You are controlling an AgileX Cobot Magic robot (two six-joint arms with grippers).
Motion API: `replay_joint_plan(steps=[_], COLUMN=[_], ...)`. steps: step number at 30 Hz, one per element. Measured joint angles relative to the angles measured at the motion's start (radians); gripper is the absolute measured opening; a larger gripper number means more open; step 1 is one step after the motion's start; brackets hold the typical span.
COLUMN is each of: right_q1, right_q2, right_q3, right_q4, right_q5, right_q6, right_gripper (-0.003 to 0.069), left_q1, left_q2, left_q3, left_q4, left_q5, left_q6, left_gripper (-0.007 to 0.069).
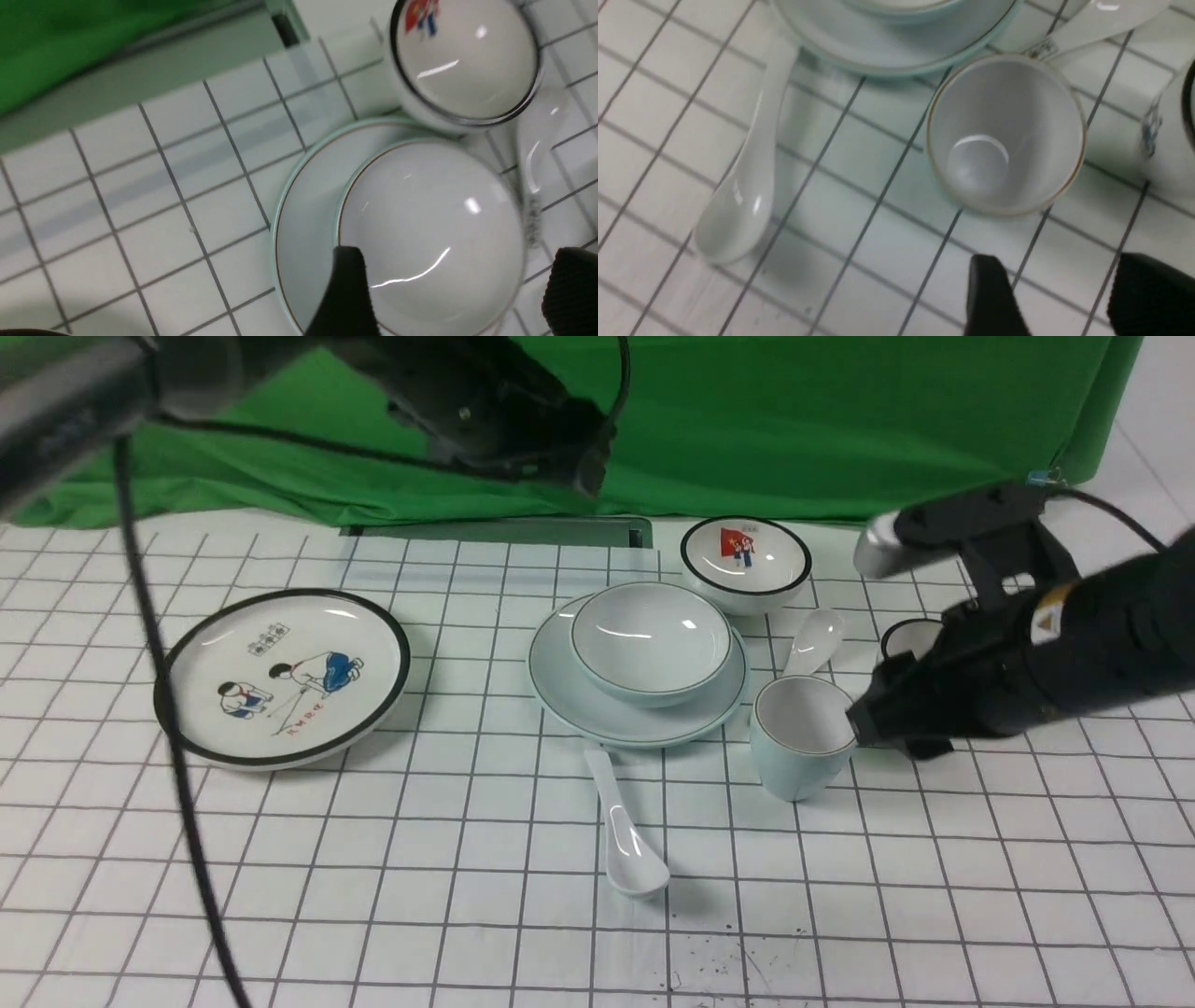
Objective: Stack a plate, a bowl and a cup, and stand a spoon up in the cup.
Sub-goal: Use the right arm to grab a blue teacup
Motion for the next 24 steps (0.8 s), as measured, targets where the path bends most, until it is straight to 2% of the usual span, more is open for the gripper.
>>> replay_joint_plan(steps=[4, 6, 10, 13, 14, 15, 16, 18, 24], right_q1=[-0.032, -0.037, -0.038, -0.038, -0.038, -0.038, -0.038, -0.039, -0.037], right_q2=[0.141, 0.23, 0.31, 0.344, 0.361, 0.363, 0.37, 0.37, 0.36], right_q3=[-0.12, -0.197, -0.233, -0.235, -0.235, -0.235, -0.236, -0.255, -0.422], right_q4=[-0.001, -0.003, -0.005, -0.005, -0.006, -0.006, -0.008, -0.007, -0.006], right_q5=[0.03, 0.048, 0.051, 0.053, 0.055, 0.056, 0.062, 0.094, 0.277], right_q6=[0.0, -0.003, -0.032, -0.069, -0.093, -0.101, -0.129, -0.145, -0.158], right_gripper=[0.0407, 0.0407, 0.0386, 0.0335, 0.0286, 0.0269, 0.0187, 0.0078, 0.0074], left_q1=[-0.001, -0.001, -0.001, -0.001, -0.001, -0.001, -0.001, -0.001, -0.001], left_q2=[-0.157, -0.27, -0.392, -0.466, -0.511, -0.516, -0.555, -0.593, -0.607], left_q3=[0.081, 0.199, 0.394, 0.519, 0.597, 0.607, 0.679, 0.769, 0.953], left_q4=[-0.007, -0.009, -0.001, 0.013, 0.027, 0.029, 0.044, 0.057, 0.066], left_q5=[-0.002, -0.027, -0.087, -0.128, -0.153, -0.157, -0.18, -0.207, -0.311], left_q6=[-0.002, -0.002, -0.003, -0.003, -0.003, -0.003, -0.003, -0.003, -0.004], left_gripper=[0.0414, 0.0367, 0.032, 0.0304, 0.0299, 0.0298, 0.0296, 0.0296, 0.0296])
